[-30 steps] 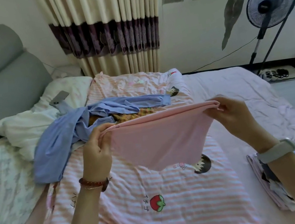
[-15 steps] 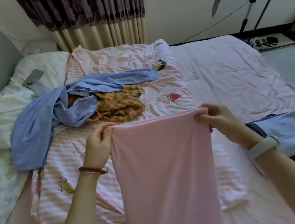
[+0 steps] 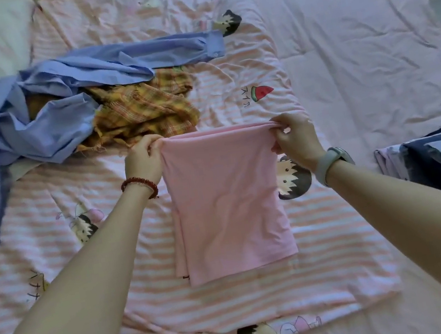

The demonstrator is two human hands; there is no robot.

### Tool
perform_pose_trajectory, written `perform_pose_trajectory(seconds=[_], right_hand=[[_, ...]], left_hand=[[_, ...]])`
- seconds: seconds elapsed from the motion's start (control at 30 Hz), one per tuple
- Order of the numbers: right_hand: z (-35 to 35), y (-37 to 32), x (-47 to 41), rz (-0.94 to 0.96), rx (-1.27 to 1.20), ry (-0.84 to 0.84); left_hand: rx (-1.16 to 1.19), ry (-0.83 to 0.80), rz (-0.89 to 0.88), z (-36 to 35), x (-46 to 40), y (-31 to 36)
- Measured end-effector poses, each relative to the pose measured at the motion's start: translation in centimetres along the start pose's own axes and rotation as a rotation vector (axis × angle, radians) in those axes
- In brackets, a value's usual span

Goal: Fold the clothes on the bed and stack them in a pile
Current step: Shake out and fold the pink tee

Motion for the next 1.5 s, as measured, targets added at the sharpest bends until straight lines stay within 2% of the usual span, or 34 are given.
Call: perform_pose_trajectory(seconds=[0.1, 0.2, 0.37, 0.47, 0.6, 0.67, 0.77, 0.83, 0.97, 1.07, 1.17, 1.27, 1.33, 1.43, 1.5], right_hand=[[-0.3, 2.0, 1.3, 0.072, -0.039, 0.029], [-0.1, 5.1, 5.1, 0.188, -0.022, 0.039], [-0.4, 10.6, 11.5, 0.340, 0.167, -0.043], [-1.2, 13.9, 14.2, 0.312, 0.263, -0.088], [-2.4, 16.4, 15.9, 0.287, 0.387, -0.127], [-2.5, 16.7, 16.3, 0.282, 0.515, -0.105], [-3.0, 16.0, 16.4, 0.291, 0.596, 0.032], [-4.4, 14.6, 15.7, 0.387, 0.594, 0.084], [-8.9, 12.5, 12.7, 0.473, 0.727, 0.022], [-11.1, 12.6, 9.5, 0.426, 0.864, -0.039], [-10.8, 14.7, 7.4, 0.279, 0.927, -0.043], [-8.8, 16.6, 7.1, 0.123, 0.878, -0.022], [-7.7, 16.7, 8.0, 0.088, 0.768, 0.025], [-6.8, 15.7, 10.0, -0.043, 0.431, 0.142], [-6.9, 15.5, 10.9, -0.242, 0.218, 0.111]], left_hand=[[0.003, 0.070, -0.113, -0.4, 1.8, -0.5], [-0.062, 0.109, -0.328, -0.2, 6.5, -0.8], [-0.199, 0.018, -0.600, -0.8, 16.3, -3.4], [-0.266, -0.040, -0.626, -1.9, 21.2, -5.4], [-0.364, -0.161, -0.576, -3.5, 24.7, -6.8], [-0.439, -0.214, -0.488, -3.7, 25.2, -6.7], [-0.462, -0.129, -0.380, -4.0, 24.6, -5.9], [-0.495, -0.089, -0.410, -5.2, 22.9, -4.6], [-0.616, -0.237, -0.466, -9.4, 18.9, -3.0], [-0.693, -0.344, -0.410, -11.6, 16.6, -5.2], [-0.676, -0.335, -0.360, -12.2, 16.0, -8.3], [-0.573, -0.301, -0.212, -11.4, 16.0, -9.4], [-0.403, -0.205, -0.106, -10.5, 16.2, -9.2], [-0.090, 0.036, 0.153, -8.6, 16.4, -8.8], [0.039, 0.080, 0.354, -7.9, 16.8, -9.0]])
Point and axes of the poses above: each hand's wrist, its own x-axis away from the middle knuckle, its own z-axis out of the back of the hand, y = z × x, the point moved 1 cm from there along -x, towards the middle knuckle, and after that the axes turned 14 degrees about -z, right-handed, at the moved point
